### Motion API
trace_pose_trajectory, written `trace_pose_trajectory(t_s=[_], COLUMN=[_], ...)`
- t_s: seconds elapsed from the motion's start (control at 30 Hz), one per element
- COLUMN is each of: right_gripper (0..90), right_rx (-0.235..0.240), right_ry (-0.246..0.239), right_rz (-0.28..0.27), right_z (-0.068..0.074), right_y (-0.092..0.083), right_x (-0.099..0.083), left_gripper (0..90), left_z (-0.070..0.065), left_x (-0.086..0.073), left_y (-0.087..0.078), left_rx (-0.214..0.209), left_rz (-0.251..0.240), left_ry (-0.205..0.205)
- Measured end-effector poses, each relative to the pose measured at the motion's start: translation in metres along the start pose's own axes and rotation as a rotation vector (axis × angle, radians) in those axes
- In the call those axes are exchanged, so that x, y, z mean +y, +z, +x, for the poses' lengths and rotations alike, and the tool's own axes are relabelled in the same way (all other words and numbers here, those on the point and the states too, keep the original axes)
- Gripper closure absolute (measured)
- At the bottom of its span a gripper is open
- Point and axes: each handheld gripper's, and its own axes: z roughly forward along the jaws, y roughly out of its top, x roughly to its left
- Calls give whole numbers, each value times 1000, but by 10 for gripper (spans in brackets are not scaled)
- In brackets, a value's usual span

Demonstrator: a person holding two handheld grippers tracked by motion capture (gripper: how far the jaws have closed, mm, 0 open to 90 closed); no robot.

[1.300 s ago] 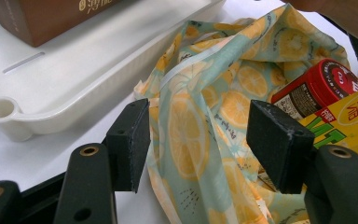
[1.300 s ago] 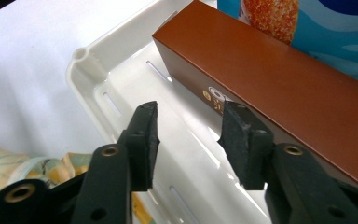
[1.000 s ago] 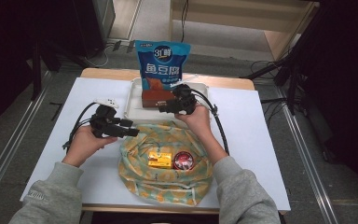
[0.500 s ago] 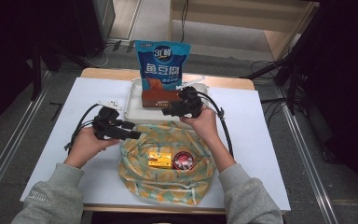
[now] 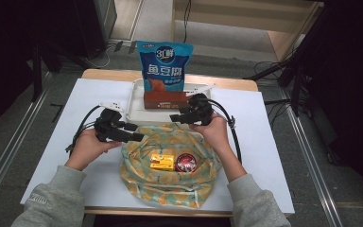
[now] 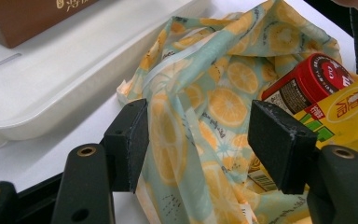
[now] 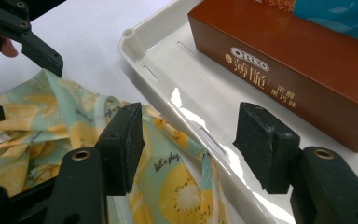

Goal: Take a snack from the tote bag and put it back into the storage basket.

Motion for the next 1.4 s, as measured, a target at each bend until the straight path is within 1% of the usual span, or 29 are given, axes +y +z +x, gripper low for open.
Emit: trace_pose_trajectory(t_s=[0.3,0.4,0.6,0.7,0.73,0.87,1.1,1.17,1.4], right_gripper=[410,409,403,401,398,398,393,390,390], right_rx=[-1,3,-24,-27,-36,-51,-68,-77,-79], right_ry=[-19,-17,-29,-26,-27,-28,-34,-34,-27], right_rz=[6,-1,-4,-6,-8,-8,-2,5,0], right_z=[2,2,2,1,0,0,-2,-2,-4], right_y=[-10,-12,-21,-25,-30,-38,-44,-46,-51], right_x=[-8,-12,-17,-19,-22,-28,-35,-38,-43], left_gripper=[389,388,388,390,391,391,391,391,391], left_z=[-4,-5,-10,-11,-11,-13,-16,-17,-18], left_x=[0,0,0,0,1,2,3,3,3], left_y=[-2,-2,-5,-6,-7,-10,-10,-10,-10], left_rx=[-2,-2,-3,-5,-5,-10,-16,-25,-29], left_rz=[-3,-5,-10,-9,-9,-18,-19,-25,-18], left_ry=[16,19,29,31,34,38,44,46,55])
